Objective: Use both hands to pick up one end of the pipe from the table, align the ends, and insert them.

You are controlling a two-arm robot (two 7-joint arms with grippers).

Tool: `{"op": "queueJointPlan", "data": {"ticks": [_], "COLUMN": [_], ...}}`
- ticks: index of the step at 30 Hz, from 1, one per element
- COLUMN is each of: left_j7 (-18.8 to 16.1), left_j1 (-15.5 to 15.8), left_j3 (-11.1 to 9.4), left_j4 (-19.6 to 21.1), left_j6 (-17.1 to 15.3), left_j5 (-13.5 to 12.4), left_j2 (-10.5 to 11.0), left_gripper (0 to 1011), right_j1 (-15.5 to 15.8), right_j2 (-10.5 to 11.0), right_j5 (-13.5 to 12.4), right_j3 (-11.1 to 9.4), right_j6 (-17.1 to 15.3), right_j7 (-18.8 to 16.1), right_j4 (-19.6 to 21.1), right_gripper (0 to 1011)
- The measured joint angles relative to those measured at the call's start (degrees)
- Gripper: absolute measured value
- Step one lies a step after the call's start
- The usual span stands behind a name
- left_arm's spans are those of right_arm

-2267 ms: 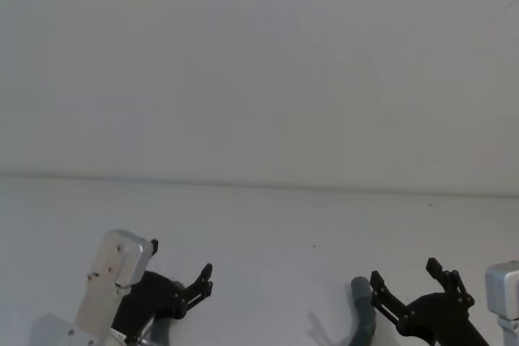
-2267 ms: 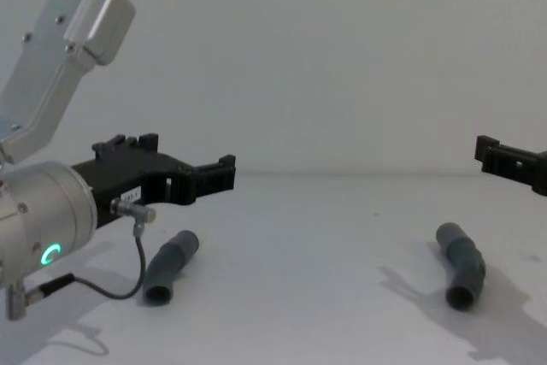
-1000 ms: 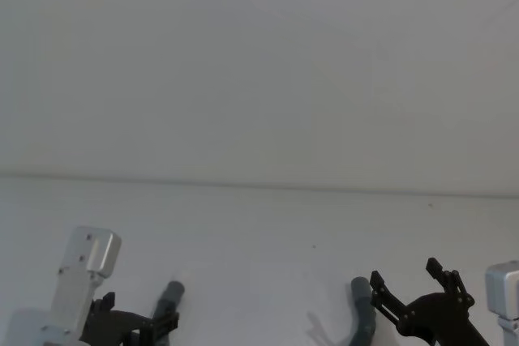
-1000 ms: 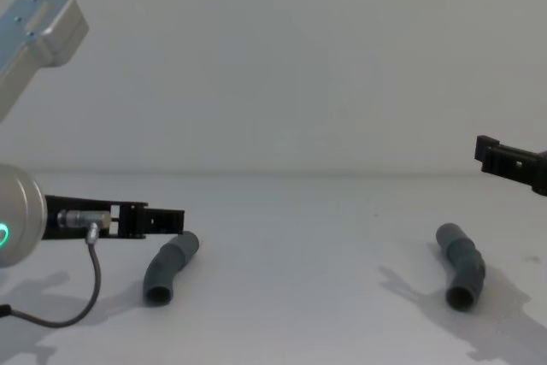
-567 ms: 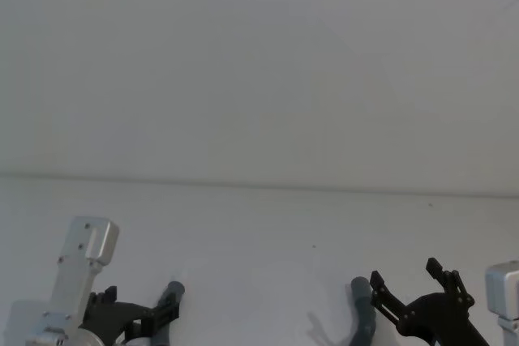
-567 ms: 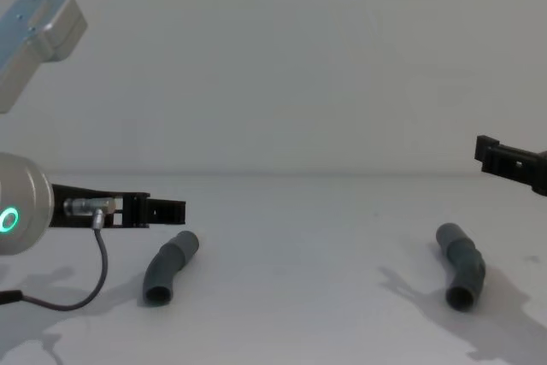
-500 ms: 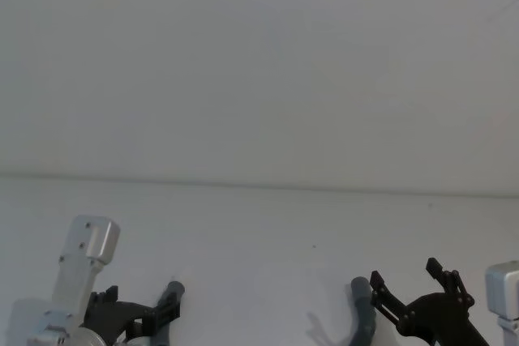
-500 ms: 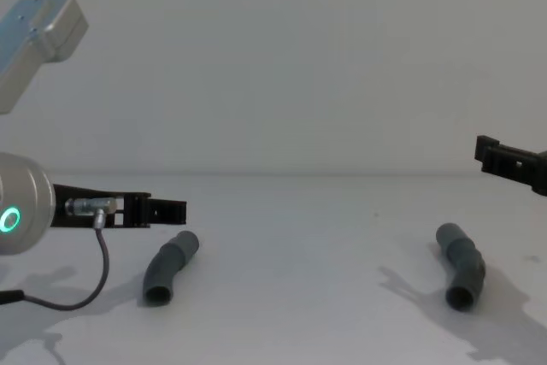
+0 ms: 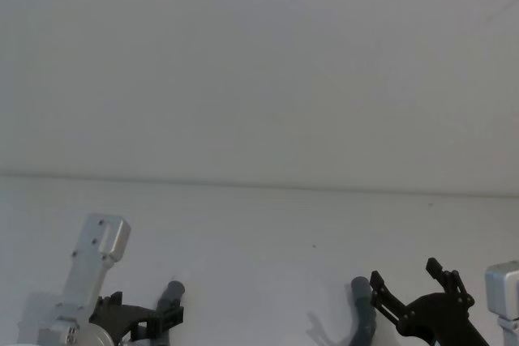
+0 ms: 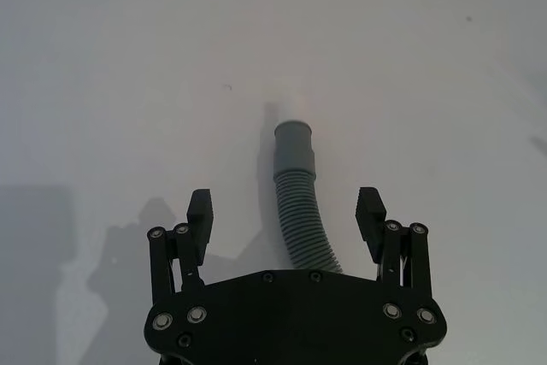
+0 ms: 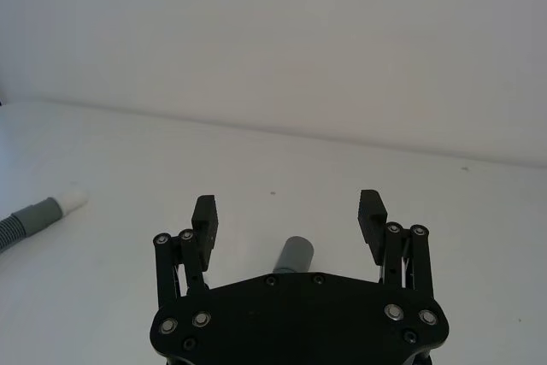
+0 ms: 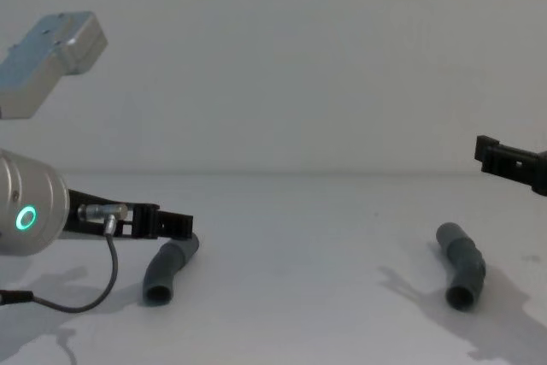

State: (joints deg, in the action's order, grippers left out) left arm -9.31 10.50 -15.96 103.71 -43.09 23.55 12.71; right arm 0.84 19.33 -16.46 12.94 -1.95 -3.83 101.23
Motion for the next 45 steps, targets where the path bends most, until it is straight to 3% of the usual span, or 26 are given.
{"op": "queueJointPlan", "data": {"ticks": [11, 21, 45], "left_j7": [2.18, 4.91, 5.21], "left_j1": [4.01, 7.67, 9.46], "left_j3": [-2.41, -5.07, -7.67], "left_j4": [-2.20, -5.09, -8.70], "left_j6": [-4.27, -5.58, -5.57], "left_j5": [-1.20, -2.30, -4.73], "left_j2": [1.75, 2.86, 1.06], "left_gripper": [1001, 1002, 1002], "right_j1": [0.00, 0.00, 0.00], "right_j2": [0.00, 0.00, 0.00], "right_j5": [0.00, 0.00, 0.00], "right_j3": [0.00, 0.00, 0.00], "right_j6": [0.00, 0.00, 0.00], "right_j7": [0.00, 0.00, 0.00], "right_j4": [0.00, 0.00, 0.00], "right_gripper": [1002, 1002, 1002]}}
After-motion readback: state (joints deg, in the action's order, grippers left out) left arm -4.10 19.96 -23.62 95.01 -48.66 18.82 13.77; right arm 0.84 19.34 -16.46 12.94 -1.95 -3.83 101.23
